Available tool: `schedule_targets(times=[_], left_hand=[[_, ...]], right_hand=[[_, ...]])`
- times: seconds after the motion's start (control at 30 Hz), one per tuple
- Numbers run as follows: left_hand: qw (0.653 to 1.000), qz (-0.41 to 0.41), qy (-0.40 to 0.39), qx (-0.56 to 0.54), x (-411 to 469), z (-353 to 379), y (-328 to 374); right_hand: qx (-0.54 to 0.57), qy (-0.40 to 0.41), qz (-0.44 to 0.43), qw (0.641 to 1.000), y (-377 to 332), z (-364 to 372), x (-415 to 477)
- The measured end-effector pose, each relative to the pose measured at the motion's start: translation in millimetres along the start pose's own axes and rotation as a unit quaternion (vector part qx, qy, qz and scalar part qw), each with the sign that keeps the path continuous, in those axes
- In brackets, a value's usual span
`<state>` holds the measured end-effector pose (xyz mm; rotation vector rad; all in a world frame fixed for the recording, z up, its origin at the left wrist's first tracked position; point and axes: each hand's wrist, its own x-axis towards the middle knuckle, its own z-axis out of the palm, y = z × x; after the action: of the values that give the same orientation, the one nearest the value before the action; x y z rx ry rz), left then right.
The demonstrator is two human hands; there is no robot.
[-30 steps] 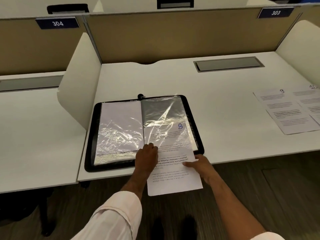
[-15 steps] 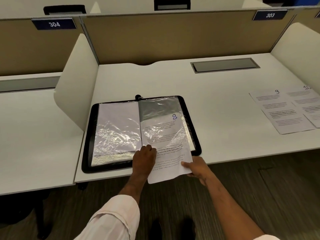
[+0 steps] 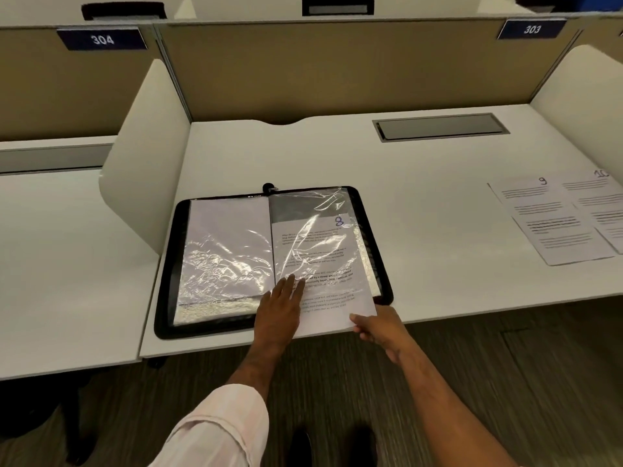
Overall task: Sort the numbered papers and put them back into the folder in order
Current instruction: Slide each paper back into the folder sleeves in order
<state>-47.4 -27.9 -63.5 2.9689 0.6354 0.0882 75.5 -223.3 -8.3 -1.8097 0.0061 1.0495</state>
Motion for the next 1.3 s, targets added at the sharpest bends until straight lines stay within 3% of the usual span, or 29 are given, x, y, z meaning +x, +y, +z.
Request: schedule_targets(times=[0.37, 0.63, 0.87, 1.3], left_hand=[[0.999, 0.012, 0.035, -0.016, -5.3, 11.7, 3.4], [0.999, 0.005, 0.042, -0.032, -4.9, 17.9, 2.0], [0.999, 0.023, 0.024, -0.025, -2.0, 25.4, -0.8], [0.997, 0.018, 0.041, -0.070, -0.3, 15.3, 5.5]], right_hand=[[0.016, 0.142, -0.074, 0.987, -14.8, 24.7, 14.1], [0.084, 0.195, -0.080, 0.974, -15.2, 35.3, 27.5], [0.064, 0.202, -0.045, 0.976, -7.0, 25.6, 30.9], [0.072, 0.192, -0.062, 0.977, -10.3, 23.2, 40.2]])
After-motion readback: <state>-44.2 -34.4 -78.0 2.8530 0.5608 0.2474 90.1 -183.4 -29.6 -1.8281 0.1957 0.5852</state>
